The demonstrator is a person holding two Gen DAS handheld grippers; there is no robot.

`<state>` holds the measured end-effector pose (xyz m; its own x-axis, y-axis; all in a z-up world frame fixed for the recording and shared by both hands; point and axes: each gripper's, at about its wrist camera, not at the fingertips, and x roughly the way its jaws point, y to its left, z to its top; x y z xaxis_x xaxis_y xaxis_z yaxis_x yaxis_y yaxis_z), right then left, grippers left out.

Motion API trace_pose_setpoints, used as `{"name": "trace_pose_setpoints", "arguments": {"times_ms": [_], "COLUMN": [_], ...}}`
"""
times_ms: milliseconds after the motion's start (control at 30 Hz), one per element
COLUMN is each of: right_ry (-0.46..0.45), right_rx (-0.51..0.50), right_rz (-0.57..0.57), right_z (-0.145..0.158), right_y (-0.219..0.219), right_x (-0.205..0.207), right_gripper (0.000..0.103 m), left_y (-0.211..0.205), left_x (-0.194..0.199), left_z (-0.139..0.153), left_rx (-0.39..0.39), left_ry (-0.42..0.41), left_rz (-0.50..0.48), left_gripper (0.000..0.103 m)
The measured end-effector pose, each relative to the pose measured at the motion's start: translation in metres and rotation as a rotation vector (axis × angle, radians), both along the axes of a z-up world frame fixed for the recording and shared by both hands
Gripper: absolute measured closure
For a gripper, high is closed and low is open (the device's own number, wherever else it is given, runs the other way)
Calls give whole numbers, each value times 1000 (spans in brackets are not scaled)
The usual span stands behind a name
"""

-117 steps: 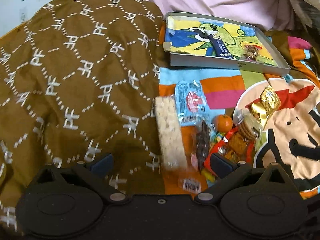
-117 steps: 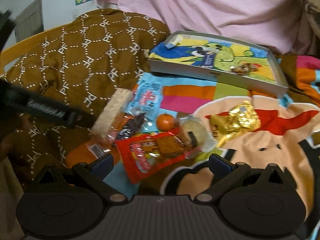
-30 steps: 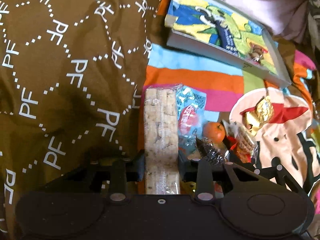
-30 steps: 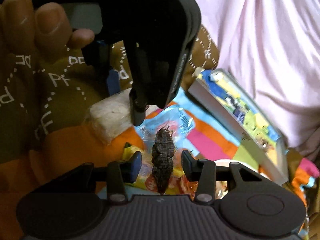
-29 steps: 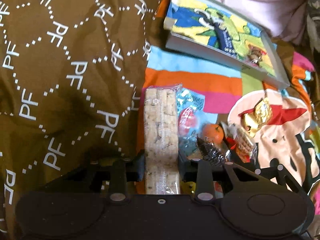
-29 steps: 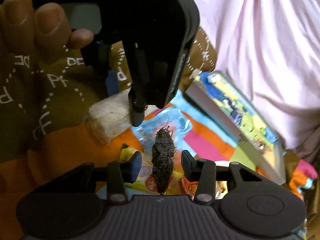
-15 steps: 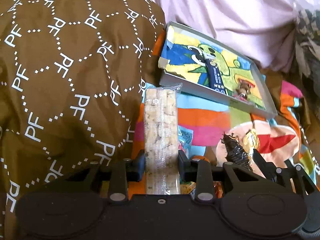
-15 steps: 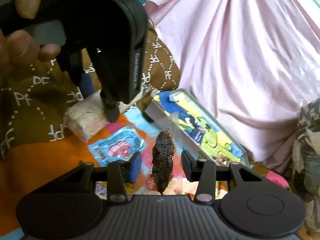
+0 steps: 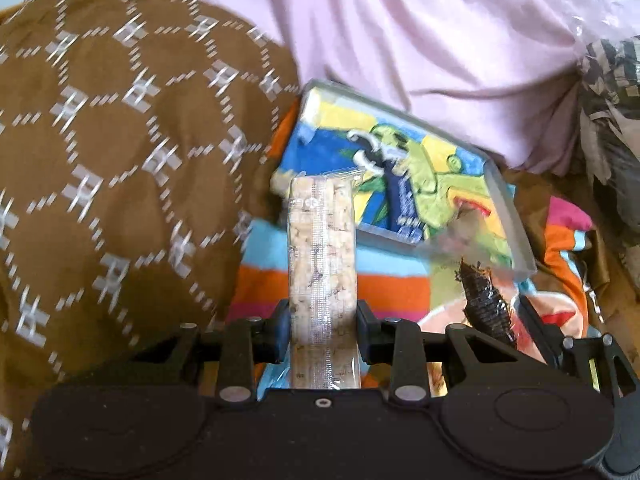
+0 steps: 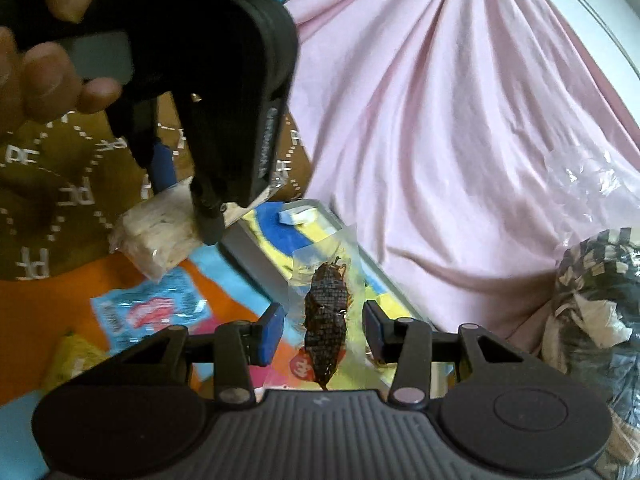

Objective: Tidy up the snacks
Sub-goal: 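Lift the rice bar with the left tool while the right tool lifts the dried strip toward the tray, then lower the rice bar into the tray with the left tool while the right tool drops the strip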

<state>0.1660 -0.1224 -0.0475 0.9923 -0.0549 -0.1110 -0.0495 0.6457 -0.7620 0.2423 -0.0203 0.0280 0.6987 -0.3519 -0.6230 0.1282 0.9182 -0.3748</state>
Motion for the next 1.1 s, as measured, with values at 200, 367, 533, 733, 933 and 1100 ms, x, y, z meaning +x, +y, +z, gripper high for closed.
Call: {"name": "trace_pose_setpoints", "arguments": {"times_ms": [200, 367, 533, 733, 933, 1100], "right_ry": [-54, -110, -144, -134, -95, -52], "right_rx": [61, 96, 126, 197, 236, 262], "right_rz": [-54, -110, -166, -235, -276, -293], "right_z": [19, 33, 36, 42, 40, 31], "right_y": [-29, -56, -86, -123, -143, -152], "right_x": [33, 61, 84, 114, 135, 145], "right_gripper": [56, 56, 56, 56, 55, 54], "left_y": [-33, -70, -100, -137, -163, -173], "left_x": [39, 77, 115, 149, 166, 172], "left_z": [15, 24, 22, 13, 1, -12], "left_rx": [0, 72, 109, 151, 186, 220], "left_ry": [-53, -111, -120, -116, -97, -78], "left_rz": [2, -13, -29, -47, -73, -85], "left_gripper": [69, 69, 69, 69, 68, 68]}}
